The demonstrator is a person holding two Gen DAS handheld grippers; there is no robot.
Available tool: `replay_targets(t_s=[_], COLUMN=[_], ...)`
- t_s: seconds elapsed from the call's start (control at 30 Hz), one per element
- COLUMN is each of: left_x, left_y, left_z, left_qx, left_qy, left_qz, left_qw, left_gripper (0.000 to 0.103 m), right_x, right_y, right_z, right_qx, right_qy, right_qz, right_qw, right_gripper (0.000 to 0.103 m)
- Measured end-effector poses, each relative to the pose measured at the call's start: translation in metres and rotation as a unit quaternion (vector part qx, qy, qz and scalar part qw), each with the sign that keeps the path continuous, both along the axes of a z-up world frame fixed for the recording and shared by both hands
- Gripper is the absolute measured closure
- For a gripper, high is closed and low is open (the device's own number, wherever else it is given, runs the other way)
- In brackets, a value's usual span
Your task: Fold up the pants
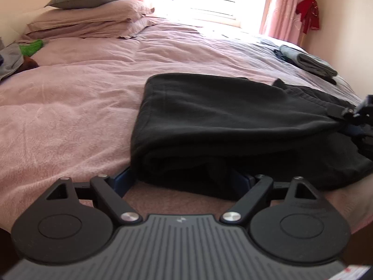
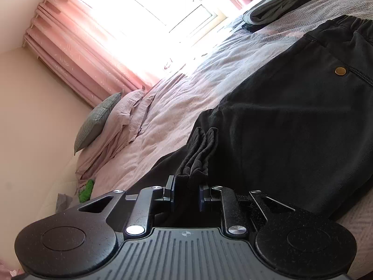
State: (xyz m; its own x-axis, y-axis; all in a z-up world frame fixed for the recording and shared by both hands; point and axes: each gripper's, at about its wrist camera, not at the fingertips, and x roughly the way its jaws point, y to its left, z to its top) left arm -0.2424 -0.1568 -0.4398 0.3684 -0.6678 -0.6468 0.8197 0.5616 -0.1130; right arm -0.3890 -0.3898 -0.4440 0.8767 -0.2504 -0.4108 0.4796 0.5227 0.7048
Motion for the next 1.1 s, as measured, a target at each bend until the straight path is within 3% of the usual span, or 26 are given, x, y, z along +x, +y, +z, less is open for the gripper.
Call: replay_targets(t_s=[0.13, 0.37, 0.47, 0.5, 0.6, 0.7, 0.77, 0.83, 0.9, 0.97, 1.1], left_x=[0.023, 0.026, 0.026, 0.028, 0.028, 0.005, -0.003, -0.011, -0.012, -0.004, 0.002], left_y=[0.014, 0.012, 0.006, 0.010, 0.018, 0.008, 0.000, -0.006, -0.008, -0.004, 0.015], left_z=[0.006, 0.008, 0.003, 0.002, 0.005, 0.008, 0.004, -0.002, -0.004, 0.004, 0.030], left_qx=[-0.068, -0.136, -0.093, -0.094, -0.084, -0.014, 0.022, 0.044, 0.057, 0.057, 0.089], left_qy=[0.066, 0.136, 0.102, 0.103, 0.090, -0.018, -0.067, -0.110, -0.106, -0.073, -0.074], left_qz=[0.046, 0.079, 0.087, 0.088, 0.078, 0.028, 0.000, -0.019, -0.021, -0.029, -0.081], left_qw=[0.9945, 0.9781, 0.9866, 0.9863, 0.9893, 0.9993, 0.9975, 0.9927, 0.9925, 0.9953, 0.9900], left_gripper=[0.022, 0.028, 0.037, 0.045, 0.057, 0.059, 0.059, 0.057, 0.057, 0.057, 0.041], right_x=[0.000, -0.001, 0.000, -0.001, 0.000, 0.004, 0.007, 0.013, 0.021, 0.027, 0.027], right_y=[-0.001, 0.002, 0.000, 0.000, 0.002, 0.002, 0.002, 0.007, 0.013, 0.015, 0.011], right_z=[-0.002, -0.008, -0.010, -0.010, -0.009, -0.016, -0.022, -0.025, -0.027, -0.027, -0.017], right_qx=[0.001, 0.000, 0.003, 0.002, -0.006, -0.003, -0.007, -0.047, -0.075, -0.100, -0.102], right_qy=[0.002, 0.012, 0.015, 0.016, 0.028, 0.065, 0.088, 0.110, 0.137, 0.165, 0.185], right_qz=[0.000, -0.001, 0.000, 0.000, 0.003, 0.001, 0.007, 0.016, 0.028, 0.054, 0.086], right_qw=[1.000, 1.000, 1.000, 1.000, 1.000, 0.998, 0.996, 0.993, 0.987, 0.980, 0.974], right_gripper=[0.088, 0.088, 0.088, 0.088, 0.088, 0.088, 0.088, 0.088, 0.088, 0.088, 0.079])
